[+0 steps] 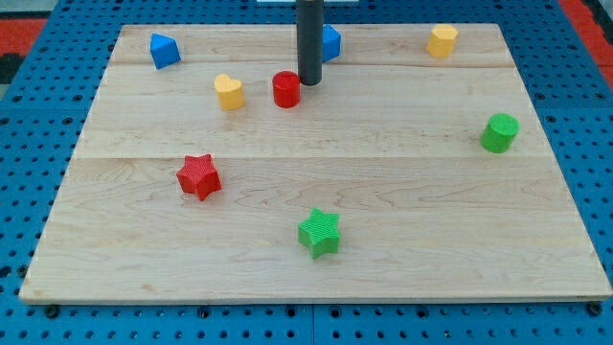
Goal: Push the green circle towards the center left of the board
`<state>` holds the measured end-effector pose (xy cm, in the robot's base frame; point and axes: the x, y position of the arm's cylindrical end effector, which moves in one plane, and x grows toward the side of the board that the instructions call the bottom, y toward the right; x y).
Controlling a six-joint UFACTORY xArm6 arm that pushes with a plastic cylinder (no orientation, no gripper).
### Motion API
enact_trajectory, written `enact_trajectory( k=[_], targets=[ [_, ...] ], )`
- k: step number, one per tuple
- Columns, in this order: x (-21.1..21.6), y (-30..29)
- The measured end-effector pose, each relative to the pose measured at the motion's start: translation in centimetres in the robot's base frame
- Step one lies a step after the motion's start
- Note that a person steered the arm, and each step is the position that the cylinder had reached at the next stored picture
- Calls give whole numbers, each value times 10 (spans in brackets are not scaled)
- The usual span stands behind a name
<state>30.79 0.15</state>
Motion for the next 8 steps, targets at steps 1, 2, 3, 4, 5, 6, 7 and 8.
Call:
enact_trajectory(
  k=[1, 2, 3, 4, 5, 6, 7, 8],
  targets=[
    [0, 7],
    [23, 85],
    [26, 153],
    [31, 202],
    [67, 205],
    [81, 223],
    [61, 268],
    [115, 315]
  ],
)
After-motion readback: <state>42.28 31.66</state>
